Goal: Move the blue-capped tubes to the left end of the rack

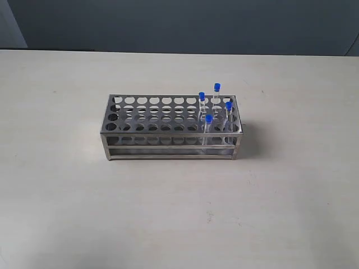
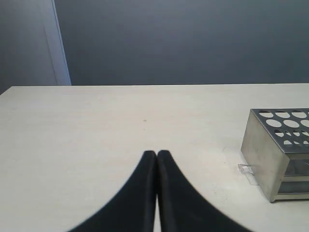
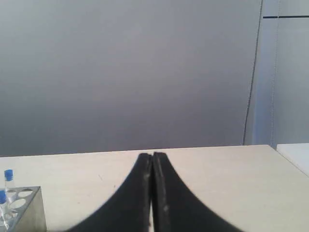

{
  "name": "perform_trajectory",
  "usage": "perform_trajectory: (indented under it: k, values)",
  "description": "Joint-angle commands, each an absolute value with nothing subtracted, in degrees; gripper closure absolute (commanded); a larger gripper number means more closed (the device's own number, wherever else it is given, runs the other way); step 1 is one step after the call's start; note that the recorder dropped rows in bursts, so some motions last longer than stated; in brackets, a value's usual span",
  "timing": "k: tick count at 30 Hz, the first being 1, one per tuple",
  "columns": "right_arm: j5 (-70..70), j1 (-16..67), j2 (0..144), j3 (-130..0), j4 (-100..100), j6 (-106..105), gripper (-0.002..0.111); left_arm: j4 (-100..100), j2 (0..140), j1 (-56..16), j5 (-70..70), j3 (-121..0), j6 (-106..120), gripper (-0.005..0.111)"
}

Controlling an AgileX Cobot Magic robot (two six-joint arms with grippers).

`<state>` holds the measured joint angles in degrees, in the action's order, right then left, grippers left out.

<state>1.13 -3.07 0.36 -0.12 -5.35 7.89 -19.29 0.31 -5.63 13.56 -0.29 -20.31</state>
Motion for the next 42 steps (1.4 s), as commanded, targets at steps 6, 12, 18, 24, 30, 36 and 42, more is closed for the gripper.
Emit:
perform_trajectory:
  k: [6,12,18,24,30,36,42]
  values:
    - [-10.65,-3.38,0.00,0.00,15.03,26.04,0.109,-19.14,0.00,-5.96,13.31,-0.10,-20.45,0.106]
    - [-16.66,-3.38,0.00,0.00,15.59,27.03,0.109,-19.14,0.00,-5.96,13.31,-0.10,-20.45,0.106]
    - [-26.65,-3.38,0.00,0.00,-3.17,46.85,0.109,-19.14,0.00,-5.96,13.31,-0.10,-20.45,0.106]
    - [-20.00,-3.38,8.02,-18.67,-74.64,94.38,0.109,-19.14,0.00,-5.96,13.31,-0.10,-20.45,0.106]
    - [-24.25,-3.26,40.56,-36.02,-99.95,113.29,0.109,-19.14,0.00,-5.96,13.31,-0.10,-20.45,0.106]
    - [-18.79,-3.26,66.22,-48.04,-99.95,117.23,0.109,-19.14,0.00,-5.96,13.31,-0.10,-20.45,0.106]
    - [-5.19,-3.14,80.51,-55.10,-99.95,113.65,0.109,-19.14,0.00,-5.96,13.31,-0.10,-20.45,0.106]
